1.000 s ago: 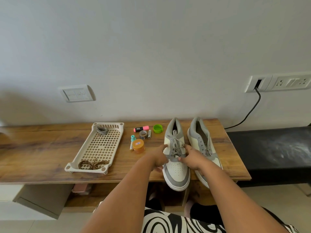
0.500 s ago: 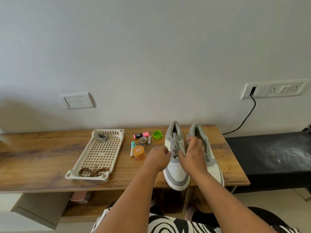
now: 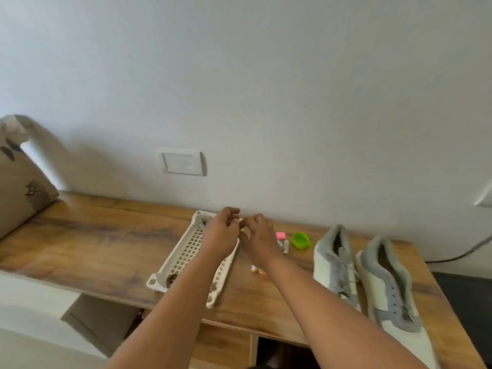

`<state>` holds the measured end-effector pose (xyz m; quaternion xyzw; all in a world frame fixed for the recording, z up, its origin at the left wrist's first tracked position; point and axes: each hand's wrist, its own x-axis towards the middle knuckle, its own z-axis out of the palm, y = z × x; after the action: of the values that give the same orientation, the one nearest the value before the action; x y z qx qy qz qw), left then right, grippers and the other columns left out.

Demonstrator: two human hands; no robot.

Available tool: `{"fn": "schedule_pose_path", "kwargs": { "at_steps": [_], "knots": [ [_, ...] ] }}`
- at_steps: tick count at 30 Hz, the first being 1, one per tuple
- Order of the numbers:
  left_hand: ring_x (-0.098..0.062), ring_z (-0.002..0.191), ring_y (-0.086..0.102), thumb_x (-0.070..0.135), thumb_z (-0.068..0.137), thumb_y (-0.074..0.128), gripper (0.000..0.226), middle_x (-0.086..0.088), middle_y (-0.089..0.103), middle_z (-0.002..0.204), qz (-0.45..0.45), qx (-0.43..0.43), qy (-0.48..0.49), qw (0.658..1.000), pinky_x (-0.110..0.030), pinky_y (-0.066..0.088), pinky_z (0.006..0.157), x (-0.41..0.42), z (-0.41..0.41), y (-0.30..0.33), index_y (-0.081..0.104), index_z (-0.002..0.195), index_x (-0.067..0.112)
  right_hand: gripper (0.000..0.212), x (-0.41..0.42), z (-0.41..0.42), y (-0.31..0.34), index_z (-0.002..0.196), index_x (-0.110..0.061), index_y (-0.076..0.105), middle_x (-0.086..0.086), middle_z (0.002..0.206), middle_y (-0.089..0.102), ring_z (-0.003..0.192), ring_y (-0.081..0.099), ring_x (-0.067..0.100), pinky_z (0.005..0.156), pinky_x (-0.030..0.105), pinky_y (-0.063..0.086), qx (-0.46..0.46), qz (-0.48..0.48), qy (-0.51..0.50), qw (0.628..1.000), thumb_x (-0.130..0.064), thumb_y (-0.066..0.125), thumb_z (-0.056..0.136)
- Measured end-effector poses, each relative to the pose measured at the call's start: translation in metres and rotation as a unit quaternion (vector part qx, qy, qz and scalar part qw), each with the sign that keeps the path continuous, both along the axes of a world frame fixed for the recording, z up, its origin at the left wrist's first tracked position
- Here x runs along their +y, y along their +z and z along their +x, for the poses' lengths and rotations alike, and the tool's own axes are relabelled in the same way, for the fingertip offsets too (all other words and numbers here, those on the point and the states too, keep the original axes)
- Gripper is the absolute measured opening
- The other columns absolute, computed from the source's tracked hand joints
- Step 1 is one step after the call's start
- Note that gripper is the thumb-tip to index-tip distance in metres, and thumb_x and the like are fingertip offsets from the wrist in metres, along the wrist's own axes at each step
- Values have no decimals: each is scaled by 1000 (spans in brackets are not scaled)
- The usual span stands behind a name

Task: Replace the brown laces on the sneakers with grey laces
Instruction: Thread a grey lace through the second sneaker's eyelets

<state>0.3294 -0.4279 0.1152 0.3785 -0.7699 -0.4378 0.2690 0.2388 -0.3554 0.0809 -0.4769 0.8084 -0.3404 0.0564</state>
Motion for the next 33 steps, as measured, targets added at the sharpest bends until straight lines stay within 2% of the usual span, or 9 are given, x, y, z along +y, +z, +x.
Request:
{"fn": "schedule_pose_path", "kwargs": {
  "at_steps": [3, 7, 13, 18, 21, 25, 28, 30, 33],
  "knots": [
    [-16, 93, 60, 9, 97, 46, 34, 2, 64, 109, 25, -17, 40, 999, -28, 46, 80, -51, 14, -15, 56, 128, 19, 25, -49, 0, -23, 119, -15, 59, 10, 124, 51, 120, 43, 29, 102, 36, 35, -27, 44, 35, 998, -17, 51, 95],
    [-20, 104, 60, 5, 93, 47, 45, 5, 63, 110, 61, -31, 79, 995, -39, 50, 94, -104, 27, -36, 48, 136, 19, 48, -99, -1, -56, 126, -20, 54, 3, 144, 39, 137, 30, 23, 108, 32, 30, -11, 158, 131, 979, 6, 41, 87],
    [-15, 91, 63, 12, 91, 56, 27, 5, 67, 101, 102, -30, 122, 987, -37, 56, 81, -150, 34, -72, 59, 117, 19, 58, -155, -1, -83, 142, -24, 47, 0, 164, 4, 151, -6, 22, 122, 44, 9, 29, 274, 164, 947, 3, 36, 92],
    [-17, 82, 65, 21, 92, 62, 6, 3, 68, 90, 88, -8, 120, 989, -37, 57, 75, -154, 37, -80, 62, 97, 24, 53, -179, -12, -103, 136, -22, 51, 4, 152, 35, 147, 10, 31, 117, 46, 22, 29, 296, 145, 944, -3, 33, 89],
    [-17, 83, 66, 21, 92, 63, 4, 3, 68, 89, 94, 9, 123, 988, -37, 57, 75, -153, 38, -78, 63, 96, 24, 44, -184, -11, -99, 126, -16, 57, 5, 137, 48, 141, 23, 29, 108, 39, 31, -4, 285, 112, 952, -5, 36, 89],
    [-19, 86, 67, 21, 91, 63, 6, 3, 69, 92, 106, 21, 127, 986, -39, 59, 78, -141, 34, -72, 63, 97, 23, 42, -173, -14, -80, 136, -17, 54, 6, 148, 43, 140, 33, 27, 117, 38, 23, -45, 240, 107, 964, -10, 40, 97],
    [-18, 85, 66, 23, 91, 64, 9, 0, 69, 100, 133, 38, 133, 981, -44, 59, 80, -119, 28, -70, 61, 99, 23, 32, -142, -19, -50, 129, -19, 60, -1, 132, 56, 115, 57, 19, 92, 30, 49, -201, 111, 59, 972, -15, 49, 100],
    [-18, 98, 63, 35, 90, 65, 26, -1, 64, 115, 121, 57, 131, 982, -46, 55, 88, -97, 19, -63, 59, 111, 21, 28, -107, -19, -21, 123, -15, 65, 4, 119, 66, 91, 64, 10, 75, 18, 54, -292, 21, 58, 954, -8, 53, 99],
    [-20, 123, 51, 51, 90, 63, 61, -3, 51, 134, 119, 89, 73, 986, -45, 44, 105, -50, -5, -43, 44, 138, 18, 23, -36, -24, 24, 113, -10, 70, 0, 106, 72, 77, 63, -5, 77, 15, 51, -378, -99, 43, 919, -3, 59, 94]
  ]
}}
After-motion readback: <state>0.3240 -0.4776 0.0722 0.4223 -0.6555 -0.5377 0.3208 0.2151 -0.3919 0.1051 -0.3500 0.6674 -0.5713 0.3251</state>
